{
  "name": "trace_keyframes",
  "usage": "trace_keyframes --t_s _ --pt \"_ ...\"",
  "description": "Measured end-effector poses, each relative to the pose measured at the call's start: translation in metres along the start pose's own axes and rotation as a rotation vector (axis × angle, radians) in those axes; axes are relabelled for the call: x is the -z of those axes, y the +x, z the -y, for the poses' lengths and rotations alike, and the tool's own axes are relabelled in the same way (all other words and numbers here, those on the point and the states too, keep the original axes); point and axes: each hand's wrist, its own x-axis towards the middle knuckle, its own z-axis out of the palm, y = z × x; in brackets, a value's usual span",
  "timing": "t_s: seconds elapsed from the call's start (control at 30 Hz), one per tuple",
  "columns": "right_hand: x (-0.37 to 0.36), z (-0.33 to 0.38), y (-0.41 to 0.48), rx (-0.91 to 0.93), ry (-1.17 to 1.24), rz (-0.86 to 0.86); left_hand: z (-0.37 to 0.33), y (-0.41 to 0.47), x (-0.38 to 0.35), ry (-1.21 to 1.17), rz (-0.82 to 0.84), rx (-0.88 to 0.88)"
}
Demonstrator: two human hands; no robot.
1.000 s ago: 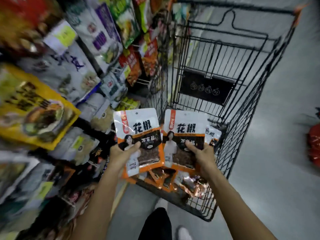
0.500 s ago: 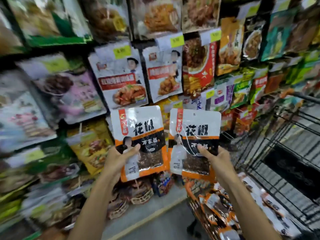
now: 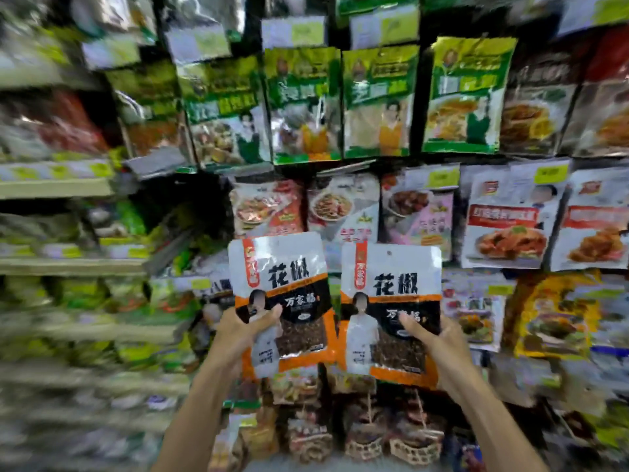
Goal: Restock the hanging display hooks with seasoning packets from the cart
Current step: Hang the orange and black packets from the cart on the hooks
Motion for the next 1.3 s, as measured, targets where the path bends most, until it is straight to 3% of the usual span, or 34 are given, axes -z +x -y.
trace_keyframes --t_s 0.2,0.4,1.03,1.3 --pt "-0.135 -0.016 -0.004 -0.029 0.051 0.098 0.005 0.014 0.129 0.052 -0.047 0.018" --pt "-0.217 -0.008 0.004 -0.014 0.047 0.142 0.011 0.050 0.210 0.028 -0.078 0.037" --pt "-0.329 0.005 0.112 0.055 0.033 0.266 -0.011 0.151 0.279 -0.058 -0.121 -0.069" --pt "-0.392 0.023 0.152 0.085 0.007 0.301 -0.008 0.175 0.316 -0.051 -0.061 -0.128"
